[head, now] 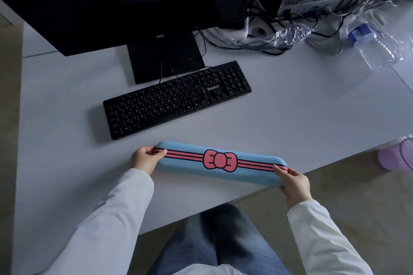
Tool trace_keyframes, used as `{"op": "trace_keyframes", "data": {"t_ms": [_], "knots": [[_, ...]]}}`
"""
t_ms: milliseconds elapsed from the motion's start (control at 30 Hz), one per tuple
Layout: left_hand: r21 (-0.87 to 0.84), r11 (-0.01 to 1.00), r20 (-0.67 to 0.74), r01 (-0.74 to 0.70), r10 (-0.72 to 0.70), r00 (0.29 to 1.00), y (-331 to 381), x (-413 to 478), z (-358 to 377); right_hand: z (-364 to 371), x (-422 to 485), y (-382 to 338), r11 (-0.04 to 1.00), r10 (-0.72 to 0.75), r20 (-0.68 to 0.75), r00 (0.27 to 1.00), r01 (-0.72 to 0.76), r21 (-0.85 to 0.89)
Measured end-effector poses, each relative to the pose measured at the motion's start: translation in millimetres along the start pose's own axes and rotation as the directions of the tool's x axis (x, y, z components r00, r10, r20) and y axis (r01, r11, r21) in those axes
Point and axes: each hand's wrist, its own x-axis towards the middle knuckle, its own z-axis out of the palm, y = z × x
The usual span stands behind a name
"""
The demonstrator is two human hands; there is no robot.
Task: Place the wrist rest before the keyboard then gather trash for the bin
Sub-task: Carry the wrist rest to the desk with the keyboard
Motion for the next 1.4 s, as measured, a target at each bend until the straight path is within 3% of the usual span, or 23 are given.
{"op": "trace_keyframes", "data": {"t_ms": [267,600,833,1400], "knots": [[-0.158,0.987,-0.147,0.017,-0.04,0.988,-11,-13,-5,7,4,-41,0.995,-0.104,0.12,0.987,0.105,0.006],[-0.323,0.945,-0.313,0.049,-0.155,0.937,-21,-24,-16,60,16,-96,0.967,-0.188,0.272,0.944,0.227,-0.118],[-0.346,0.935,-0.319,0.073,-0.19,0.929,-31,-16,-20,77,21,-101,0.951,-0.2,0.322,0.925,0.262,-0.163],[-0.31,0.948,-0.343,0.074,-0.184,0.921,-27,-2,-12,83,31,-95,0.942,-0.198,0.272,0.942,0.259,-0.212]]}}
